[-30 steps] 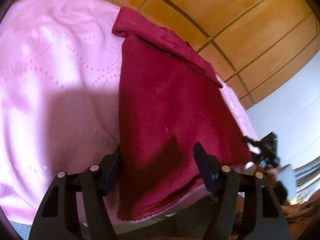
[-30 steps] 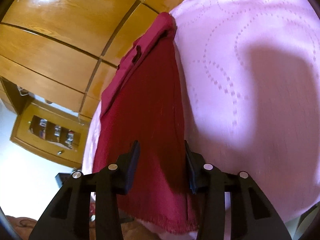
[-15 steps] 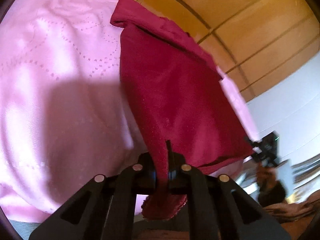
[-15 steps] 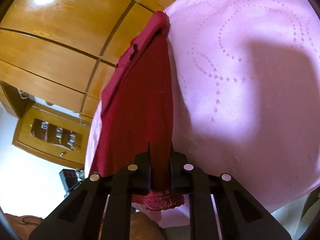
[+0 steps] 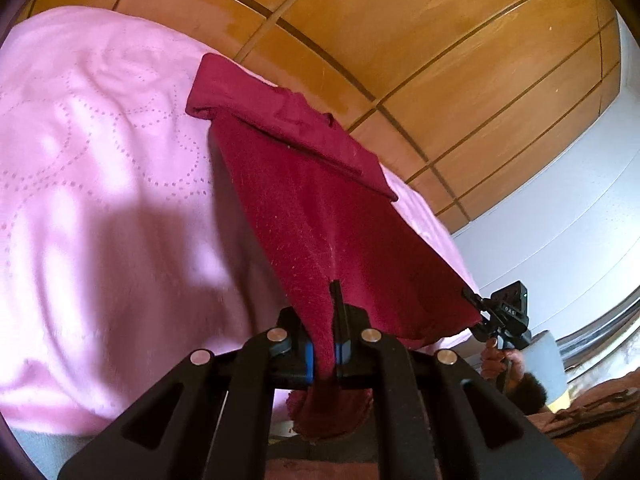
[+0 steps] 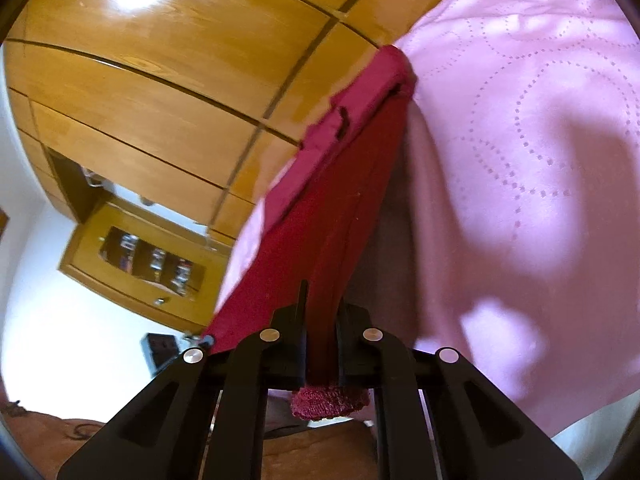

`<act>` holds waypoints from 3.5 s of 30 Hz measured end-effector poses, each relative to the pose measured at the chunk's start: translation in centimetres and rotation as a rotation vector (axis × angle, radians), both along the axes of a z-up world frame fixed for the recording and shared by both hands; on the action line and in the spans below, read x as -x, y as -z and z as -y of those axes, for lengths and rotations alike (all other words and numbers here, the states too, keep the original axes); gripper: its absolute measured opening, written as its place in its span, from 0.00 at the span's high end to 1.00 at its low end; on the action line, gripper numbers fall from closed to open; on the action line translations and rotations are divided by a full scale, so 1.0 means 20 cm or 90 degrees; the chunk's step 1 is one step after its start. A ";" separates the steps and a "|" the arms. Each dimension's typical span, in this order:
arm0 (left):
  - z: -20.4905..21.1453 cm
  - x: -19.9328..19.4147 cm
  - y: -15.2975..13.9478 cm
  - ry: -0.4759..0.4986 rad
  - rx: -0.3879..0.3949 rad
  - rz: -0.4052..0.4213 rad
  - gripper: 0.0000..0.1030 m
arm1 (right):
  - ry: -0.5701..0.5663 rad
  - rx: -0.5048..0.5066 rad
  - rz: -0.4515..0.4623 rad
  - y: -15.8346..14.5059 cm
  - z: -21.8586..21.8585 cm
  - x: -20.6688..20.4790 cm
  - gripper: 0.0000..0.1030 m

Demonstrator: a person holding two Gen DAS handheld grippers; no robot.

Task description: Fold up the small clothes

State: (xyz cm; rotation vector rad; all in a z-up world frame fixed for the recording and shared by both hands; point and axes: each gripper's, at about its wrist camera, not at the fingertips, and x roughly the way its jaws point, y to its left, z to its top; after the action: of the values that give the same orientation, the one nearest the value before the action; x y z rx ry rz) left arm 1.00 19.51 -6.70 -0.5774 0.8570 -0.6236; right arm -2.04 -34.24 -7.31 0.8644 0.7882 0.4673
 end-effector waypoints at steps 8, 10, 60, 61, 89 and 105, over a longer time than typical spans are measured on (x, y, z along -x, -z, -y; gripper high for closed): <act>-0.06 0.09 -0.06 0.005 0.035 0.007 0.95 | -0.011 -0.044 0.014 0.01 0.05 0.12 0.91; -0.08 0.12 -0.07 -0.001 0.049 0.006 0.95 | -0.022 -0.062 0.038 -0.01 0.05 0.16 0.91; -0.12 -1.09 0.19 -0.131 0.106 -0.123 0.46 | 0.128 -0.226 -0.103 0.28 0.27 -0.94 0.51; -0.11 -1.10 0.19 -0.138 0.125 -0.122 0.33 | 0.136 -0.239 -0.099 0.29 0.26 -0.95 0.43; 0.45 -1.06 0.09 -0.166 -0.247 0.054 0.10 | 0.136 0.295 -0.008 -0.06 -0.13 -1.17 1.00; 0.17 -1.05 -0.02 -0.302 -0.264 0.065 0.02 | 0.147 0.320 0.006 0.04 -0.13 -1.13 0.52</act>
State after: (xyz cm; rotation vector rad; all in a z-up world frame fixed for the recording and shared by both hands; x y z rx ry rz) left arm 22.01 16.18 -6.32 -0.3477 0.6928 -0.0367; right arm 20.57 -31.72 -8.19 0.4742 0.7422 0.0587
